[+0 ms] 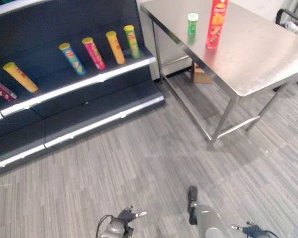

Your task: Put the goods on the table back onto the shelves and tidy them up.

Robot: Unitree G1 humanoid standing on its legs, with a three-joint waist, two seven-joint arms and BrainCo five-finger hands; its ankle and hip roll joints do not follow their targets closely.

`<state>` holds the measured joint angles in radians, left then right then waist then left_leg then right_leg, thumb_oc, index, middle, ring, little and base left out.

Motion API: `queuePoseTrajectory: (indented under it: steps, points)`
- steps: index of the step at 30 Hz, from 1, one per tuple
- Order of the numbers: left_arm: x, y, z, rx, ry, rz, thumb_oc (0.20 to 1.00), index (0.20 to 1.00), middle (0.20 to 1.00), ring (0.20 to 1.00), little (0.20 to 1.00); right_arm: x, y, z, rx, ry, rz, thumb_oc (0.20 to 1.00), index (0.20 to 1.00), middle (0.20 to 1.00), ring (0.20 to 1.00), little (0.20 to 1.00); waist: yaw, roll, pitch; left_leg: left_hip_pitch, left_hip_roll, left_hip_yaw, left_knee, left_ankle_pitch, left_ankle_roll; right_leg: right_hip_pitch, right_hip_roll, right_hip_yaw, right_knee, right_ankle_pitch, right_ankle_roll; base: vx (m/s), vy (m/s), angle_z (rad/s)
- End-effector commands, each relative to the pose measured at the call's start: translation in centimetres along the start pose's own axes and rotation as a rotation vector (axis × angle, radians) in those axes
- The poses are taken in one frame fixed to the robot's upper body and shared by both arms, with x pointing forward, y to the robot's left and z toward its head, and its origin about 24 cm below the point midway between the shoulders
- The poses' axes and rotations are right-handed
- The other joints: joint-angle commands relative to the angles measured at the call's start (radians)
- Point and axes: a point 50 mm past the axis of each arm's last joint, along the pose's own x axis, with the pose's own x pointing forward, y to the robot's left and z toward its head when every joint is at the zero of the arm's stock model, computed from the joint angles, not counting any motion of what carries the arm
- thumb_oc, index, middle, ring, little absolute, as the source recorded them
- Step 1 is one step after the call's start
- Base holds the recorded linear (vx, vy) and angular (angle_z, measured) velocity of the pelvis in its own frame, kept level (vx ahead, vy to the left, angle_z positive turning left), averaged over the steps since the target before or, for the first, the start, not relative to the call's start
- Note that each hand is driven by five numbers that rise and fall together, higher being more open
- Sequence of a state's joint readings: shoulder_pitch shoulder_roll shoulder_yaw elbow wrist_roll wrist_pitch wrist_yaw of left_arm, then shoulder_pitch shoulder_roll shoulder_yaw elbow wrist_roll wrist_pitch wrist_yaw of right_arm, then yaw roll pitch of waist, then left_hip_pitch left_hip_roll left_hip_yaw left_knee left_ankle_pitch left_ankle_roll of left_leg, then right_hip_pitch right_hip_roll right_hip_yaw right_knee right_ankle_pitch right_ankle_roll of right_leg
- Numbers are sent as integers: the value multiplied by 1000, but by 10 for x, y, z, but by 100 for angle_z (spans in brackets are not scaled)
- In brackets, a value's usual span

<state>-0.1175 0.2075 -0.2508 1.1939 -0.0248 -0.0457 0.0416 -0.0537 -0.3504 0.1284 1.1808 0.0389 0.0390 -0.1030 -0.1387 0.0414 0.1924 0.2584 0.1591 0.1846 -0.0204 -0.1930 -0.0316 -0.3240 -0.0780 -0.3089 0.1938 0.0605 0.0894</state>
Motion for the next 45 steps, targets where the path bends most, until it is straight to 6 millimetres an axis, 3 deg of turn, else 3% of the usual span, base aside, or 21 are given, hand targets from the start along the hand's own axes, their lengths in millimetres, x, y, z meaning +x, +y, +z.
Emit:
queuePoseTrajectory:
  steps: [1, 2, 3, 5, 9, 11, 13, 14, 15, 17, 18, 19, 20, 21, 27, 33, 35, 38, 40, 41, 45]
  points:
    - [-2, 12, -6, -11, -3, 41, 1000, 1000, 1000, 1000, 1000, -1, -4, -7, -56, -5, -12, 1000, 1000, 1000, 1000, 1000, -12, -38, -9, -43, -163, -8, 12, 14, -19, 103, -110, 54, -191, 62, 95, 262, -221, 25]
    - [-2, 11, -5, -18, -6, 39, 1000, 1000, 1000, 1000, 1000, -1, -7, -6, -52, -11, -20, 1000, 1000, 1000, 1000, 1000, -13, -35, -9, -61, -159, -13, 65, 5, -29, 110, -111, 48, -181, 49, 86, 278, -276, 20]
    - [-1, 8, -3, -23, -10, 29, 1000, 1000, 1000, 1000, 1000, -1, -12, -7, -47, -12, -34, 1000, 1000, 1000, 1000, 1000, -11, -37, -4, -109, -151, -1, 196, 21, -72, 151, -111, 34, -184, 20, 64, 195, -209, 17]
    - [-1, 8, -3, -30, -9, 27, 1000, 1000, 1000, 1000, 1000, -2, -13, -8, -47, -11, -38, 1000, 1000, 1000, 1000, 1000, -12, -44, -6, -150, -137, 6, 292, 43, -96, 178, -112, 22, -189, -2, 48, 167, -195, 25]
    - [-3, 7, -9, -60, 7, 27, 1000, 1000, 1000, 1000, 1000, -2, -17, -7, -19, -19, -56, 1000, 1000, 1000, 1000, 1000, 1, -51, 33, -268, -102, -14, 631, 202, -182, 301, -81, 19, -218, -73, -16, 193, -206, 28]
    - [-3, 7, -13, -59, 23, 32, 1000, 1000, 1000, 1000, 1000, -2, -17, -7, -13, -20, -59, 1000, 1000, 1000, 1000, 1000, 1, -69, 48, -330, -93, 0, 742, 235, -203, 337, -82, 23, -232, -95, -32, 144, -152, 14]
    - [-4, 5, -17, -71, 36, 28, 1000, 1000, 1000, 1000, 1000, -2, -13, -7, -20, -21, -48, 1000, 1000, 1000, 1000, 1000, 8, -58, 56, -363, -66, 20, 709, 222, -172, 359, -68, 31, -239, -111, -37, 204, -80, -31]
    - [-5, 4, -22, -88, 50, 28, 1000, 1000, 1000, 1000, 1000, -2, -10, -7, -31, -23, -36, 1000, 1000, 1000, 1000, 1000, 21, -45, 54, -377, -41, 24, 580, 194, -135, 376, -53, 43, -249, -122, -34, 205, -38, -10]
    - [-5, 4, -22, -88, 50, 28, 1000, 1000, 1000, 1000, 1000, -2, -10, -7, -31, -22, -36, 1000, 1000, 1000, 1000, 1000, 22, -46, 54, -374, -43, 26, 577, 195, -135, 378, -54, 44, -249, -123, -34, 230, -11, -9]
    - [-5, 3, -23, -89, 54, 31, 1000, 1000, 1000, 1000, 1000, -2, -8, -8, -44, -18, -34, 1000, 1000, 1000, 1000, 1000, 35, -42, 53, -387, -22, 12, 389, 168, -103, 391, -54, 53, -250, -135, -21, 225, 57, -25]
    - [-5, 3, -21, -88, 47, 33, 1000, 1000, 1000, 1000, 1000, -2, -8, -7, -50, -25, -38, 1000, 1000, 1000, 1000, 1000, 42, -22, 53, -389, 23, -21, 186, 239, -109, 408, -41, 61, -255, -152, -9, 229, 79, -28]
    - [-5, 3, -21, -88, 47, 33, 1000, 1000, 1000, 1000, 1000, -2, -8, -7, -50, -25, -38, 1000, 1000, 1000, 1000, 1000, 43, -23, 52, -383, 21, -19, 173, 247, -109, 408, -43, 61, -255, -152, -9, 329, 120, -22]
    - [-4, 4, -18, -81, 36, 36, 1000, 1000, 1000, 1000, 1000, -3, -9, -6, -52, -36, -45, 1000, 1000, 1000, 1000, 1000, 47, -9, 52, -405, 68, -32, 44, 333, -126, 425, -30, 71, -256, -171, -3, 264, 77, -22]
    - [-4, 5, -17, -82, 31, 39, 1000, 1000, 1000, 1000, 1000, -3, -9, -5, -56, -43, -45, 1000, 1000, 1000, 1000, 1000, 49, -8, 52, -413, 86, -37, -11, 355, -134, 437, -27, 79, -258, -181, 1, 267, 78, -32]
    - [-6, 7, -25, -88, 52, 47, 1000, 1000, 1000, 1000, 1000, -3, -8, -7, -87, -42, -34, 1000, 1000, 1000, 1000, 1000, 64, 12, 13, -397, 121, -24, -67, 409, -181, 517, -3, 163, -278, -217, 20, 356, 80, -49]
    - [-6, 13, -25, -82, 49, 63, 1000, 1000, 1000, 1000, 1000, -3, 0, -6, -110, -35, -1, 1000, 1000, 1000, 1000, 1000, 84, -19, -16, -369, 77, 29, -44, 376, -153, 535, -71, 191, -244, -228, 52, 322, 173, -57]
    - [-5, 20, -21, -82, 35, 81, 1000, 1000, 1000, 1000, 1000, -3, 9, -3, -121, -44, 28, 1000, 1000, 1000, 1000, 1000, 89, -44, -37, -354, 27, 55, -40, 335, -115, 503, -120, 193, -166, -221, 82, 299, 214, -19]
    - [-5, 23, -18, -82, 28, 87, 1000, 1000, 1000, 1000, 1000, -3, 12, -1, -116, -52, 39, 1000, 1000, 1000, 1000, 1000, 90, -54, -43, -338, -11, 66, -46, 305, -84, 462, -145, 199, -69, -215, 105, 177, 172, -3]
    - [-4, 25, -16, -83, 21, 91, 1000, 1000, 1000, 1000, 1000, -3, 13, 1, -109, -56, 44, 1000, 1000, 1000, 1000, 1000, 86, -57, -37, -318, -39, 77, -54, 286, -61, 406, -171, 192, 39, -163, 119, 186, 245, 7]
    - [-5, 28, -16, -82, 27, 99, 1000, 1000, 1000, 1000, 1000, -3, 13, 1, -107, -54, 42, 1000, 1000, 1000, 1000, 1000, 80, -60, -31, -291, -67, 84, -62, 261, -38, 365, -197, 175, 148, -94, 118, 167, 213, 1]
    - [-6, 34, -23, -81, 49, 118, 1000, 1000, 1000, 1000, 1000, -4, 16, -5, -103, -36, 49, 1000, 1000, 1000, 1000, 1000, 77, -64, -24, -259, -91, 85, -67, 221, -23, 299, -218, 131, 191, -57, 94, 166, 120, 9]
